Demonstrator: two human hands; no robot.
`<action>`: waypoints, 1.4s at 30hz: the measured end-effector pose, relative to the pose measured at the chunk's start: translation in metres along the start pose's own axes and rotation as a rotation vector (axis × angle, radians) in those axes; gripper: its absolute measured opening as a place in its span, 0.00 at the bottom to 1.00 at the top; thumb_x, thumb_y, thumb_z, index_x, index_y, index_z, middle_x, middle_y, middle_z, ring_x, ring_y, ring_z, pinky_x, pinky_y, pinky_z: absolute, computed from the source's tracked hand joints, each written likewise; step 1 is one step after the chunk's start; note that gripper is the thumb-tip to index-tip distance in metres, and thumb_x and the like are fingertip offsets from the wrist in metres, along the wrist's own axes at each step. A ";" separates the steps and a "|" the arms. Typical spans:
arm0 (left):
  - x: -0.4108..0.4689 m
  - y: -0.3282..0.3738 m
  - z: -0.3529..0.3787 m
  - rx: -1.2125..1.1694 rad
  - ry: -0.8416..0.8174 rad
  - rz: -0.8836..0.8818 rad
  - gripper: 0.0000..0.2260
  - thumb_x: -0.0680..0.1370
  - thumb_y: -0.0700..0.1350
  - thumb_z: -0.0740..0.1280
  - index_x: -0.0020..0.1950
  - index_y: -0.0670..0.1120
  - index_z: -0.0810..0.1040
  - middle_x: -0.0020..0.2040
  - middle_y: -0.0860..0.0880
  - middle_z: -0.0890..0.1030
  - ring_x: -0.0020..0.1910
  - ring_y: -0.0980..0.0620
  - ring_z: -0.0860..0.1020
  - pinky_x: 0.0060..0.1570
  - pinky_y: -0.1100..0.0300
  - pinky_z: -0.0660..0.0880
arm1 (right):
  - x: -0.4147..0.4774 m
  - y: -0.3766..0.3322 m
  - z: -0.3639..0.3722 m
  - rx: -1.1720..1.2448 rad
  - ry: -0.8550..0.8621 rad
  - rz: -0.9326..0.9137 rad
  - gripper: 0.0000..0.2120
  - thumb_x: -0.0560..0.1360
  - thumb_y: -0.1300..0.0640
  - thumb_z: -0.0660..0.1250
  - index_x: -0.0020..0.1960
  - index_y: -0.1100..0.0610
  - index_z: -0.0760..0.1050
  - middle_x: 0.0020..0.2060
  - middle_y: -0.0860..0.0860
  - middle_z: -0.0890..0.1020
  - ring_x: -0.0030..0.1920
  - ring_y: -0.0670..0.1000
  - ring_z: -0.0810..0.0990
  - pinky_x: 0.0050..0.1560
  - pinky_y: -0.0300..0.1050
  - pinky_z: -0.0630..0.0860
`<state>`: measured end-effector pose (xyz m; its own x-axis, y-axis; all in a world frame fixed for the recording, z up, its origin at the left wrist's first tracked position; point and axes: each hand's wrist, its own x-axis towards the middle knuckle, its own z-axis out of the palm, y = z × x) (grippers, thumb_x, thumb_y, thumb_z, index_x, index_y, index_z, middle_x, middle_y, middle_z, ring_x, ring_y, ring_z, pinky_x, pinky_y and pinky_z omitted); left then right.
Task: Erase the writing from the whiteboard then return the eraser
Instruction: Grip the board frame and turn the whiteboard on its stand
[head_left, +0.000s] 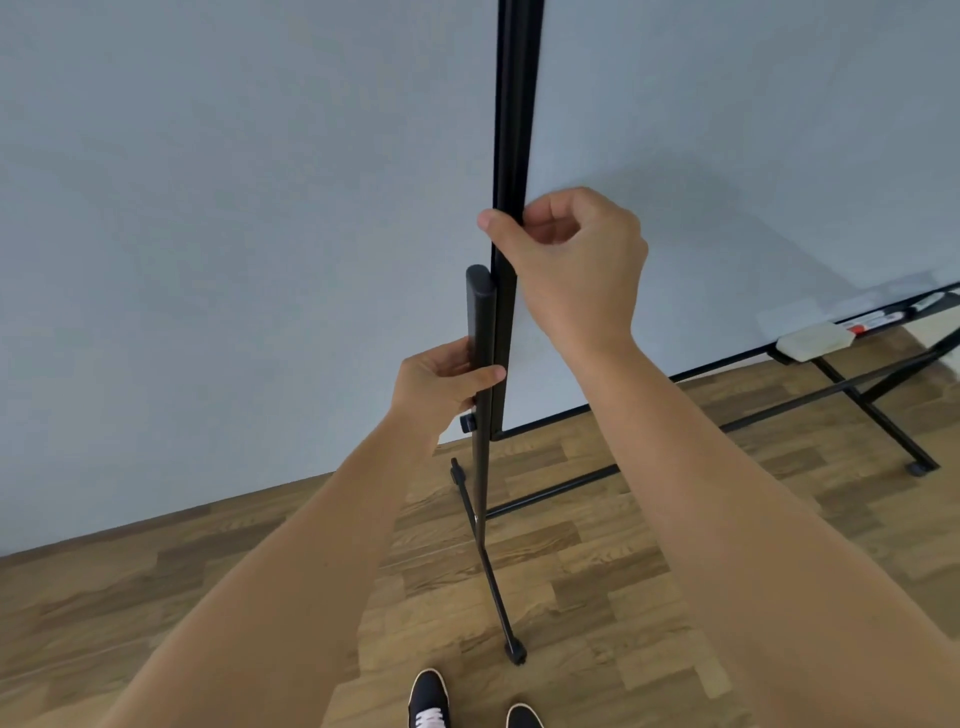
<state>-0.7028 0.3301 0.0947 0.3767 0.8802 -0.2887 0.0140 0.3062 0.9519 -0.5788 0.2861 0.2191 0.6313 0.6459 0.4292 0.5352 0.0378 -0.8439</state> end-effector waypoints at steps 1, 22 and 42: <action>0.006 0.003 -0.004 -0.006 -0.005 -0.002 0.19 0.71 0.34 0.78 0.60 0.45 0.84 0.49 0.50 0.88 0.48 0.50 0.87 0.48 0.55 0.82 | 0.004 -0.001 0.007 -0.003 0.006 0.004 0.14 0.67 0.42 0.77 0.40 0.51 0.80 0.30 0.39 0.80 0.34 0.38 0.79 0.42 0.37 0.78; 0.102 0.037 -0.062 0.023 -0.053 -0.007 0.17 0.72 0.35 0.77 0.60 0.45 0.84 0.49 0.51 0.88 0.46 0.53 0.87 0.37 0.65 0.80 | 0.061 -0.010 0.103 -0.053 0.087 0.041 0.14 0.67 0.42 0.77 0.41 0.52 0.81 0.31 0.40 0.81 0.35 0.39 0.80 0.43 0.40 0.80; 0.065 0.039 -0.029 0.030 0.216 0.050 0.22 0.76 0.44 0.75 0.70 0.49 0.78 0.56 0.56 0.82 0.46 0.58 0.79 0.36 0.69 0.74 | 0.034 0.011 0.040 -0.072 -0.057 0.166 0.12 0.71 0.49 0.76 0.51 0.52 0.81 0.42 0.43 0.83 0.43 0.41 0.81 0.50 0.41 0.80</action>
<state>-0.7041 0.4101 0.1099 0.1701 0.9524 -0.2532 0.0287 0.2520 0.9673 -0.5738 0.3387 0.2121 0.6826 0.6810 0.2652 0.4664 -0.1266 -0.8754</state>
